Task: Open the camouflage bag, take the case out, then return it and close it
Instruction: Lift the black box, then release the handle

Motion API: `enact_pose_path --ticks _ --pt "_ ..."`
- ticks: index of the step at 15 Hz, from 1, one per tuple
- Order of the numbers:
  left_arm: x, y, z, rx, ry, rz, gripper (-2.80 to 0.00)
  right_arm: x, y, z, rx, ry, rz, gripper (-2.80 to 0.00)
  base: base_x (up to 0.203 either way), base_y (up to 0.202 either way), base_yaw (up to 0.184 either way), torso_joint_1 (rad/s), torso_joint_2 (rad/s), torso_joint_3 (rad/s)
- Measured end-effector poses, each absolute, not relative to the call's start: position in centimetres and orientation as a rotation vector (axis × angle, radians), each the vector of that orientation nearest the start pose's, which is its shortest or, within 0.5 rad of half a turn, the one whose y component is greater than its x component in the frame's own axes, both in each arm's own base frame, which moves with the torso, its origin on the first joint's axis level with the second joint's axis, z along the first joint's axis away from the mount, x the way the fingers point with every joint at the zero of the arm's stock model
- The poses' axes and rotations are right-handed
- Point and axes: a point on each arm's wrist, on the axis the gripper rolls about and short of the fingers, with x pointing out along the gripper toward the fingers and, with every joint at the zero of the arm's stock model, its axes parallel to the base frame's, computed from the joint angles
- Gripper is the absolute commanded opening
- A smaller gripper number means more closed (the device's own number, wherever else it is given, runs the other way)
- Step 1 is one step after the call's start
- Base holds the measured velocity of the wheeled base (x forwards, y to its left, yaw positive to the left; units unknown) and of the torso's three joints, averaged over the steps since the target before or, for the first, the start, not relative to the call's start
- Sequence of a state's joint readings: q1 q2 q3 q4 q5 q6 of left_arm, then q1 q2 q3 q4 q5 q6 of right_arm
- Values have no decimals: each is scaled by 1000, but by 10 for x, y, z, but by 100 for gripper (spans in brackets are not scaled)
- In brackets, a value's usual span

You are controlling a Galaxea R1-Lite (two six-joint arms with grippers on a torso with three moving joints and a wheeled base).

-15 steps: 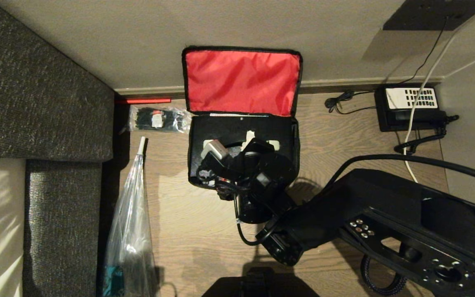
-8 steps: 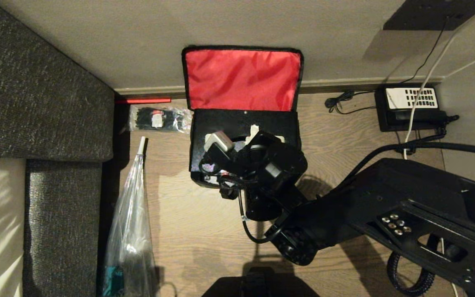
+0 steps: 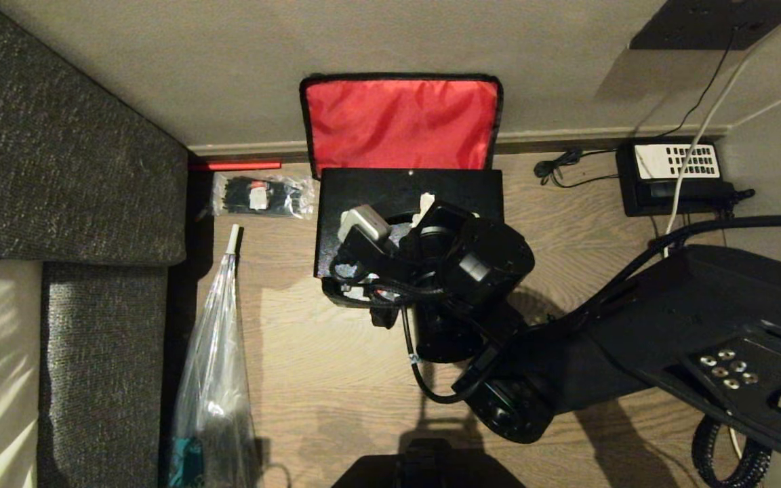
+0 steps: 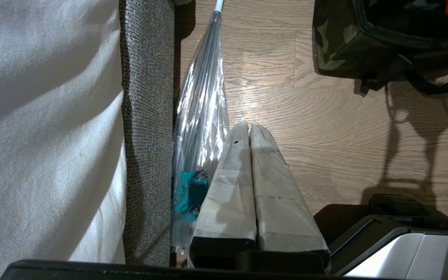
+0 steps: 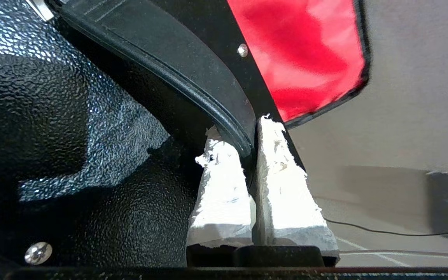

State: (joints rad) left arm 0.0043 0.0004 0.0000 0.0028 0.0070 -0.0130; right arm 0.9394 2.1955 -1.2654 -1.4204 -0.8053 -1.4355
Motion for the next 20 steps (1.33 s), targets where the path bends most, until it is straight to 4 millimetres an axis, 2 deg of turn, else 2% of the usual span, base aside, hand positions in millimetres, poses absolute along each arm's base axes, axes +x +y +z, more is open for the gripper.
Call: enact_pose_path --ticks 8,20 --pt "-23 0 75 -13 4 12 -280 236 331 214 -1021 -357 -93 -280 0 0 0 0 0 0" --pt "-23 0 75 -13 3 12 -280 216 302 243 -1052 -355 -133 -280 0 0 0 0 0 0"
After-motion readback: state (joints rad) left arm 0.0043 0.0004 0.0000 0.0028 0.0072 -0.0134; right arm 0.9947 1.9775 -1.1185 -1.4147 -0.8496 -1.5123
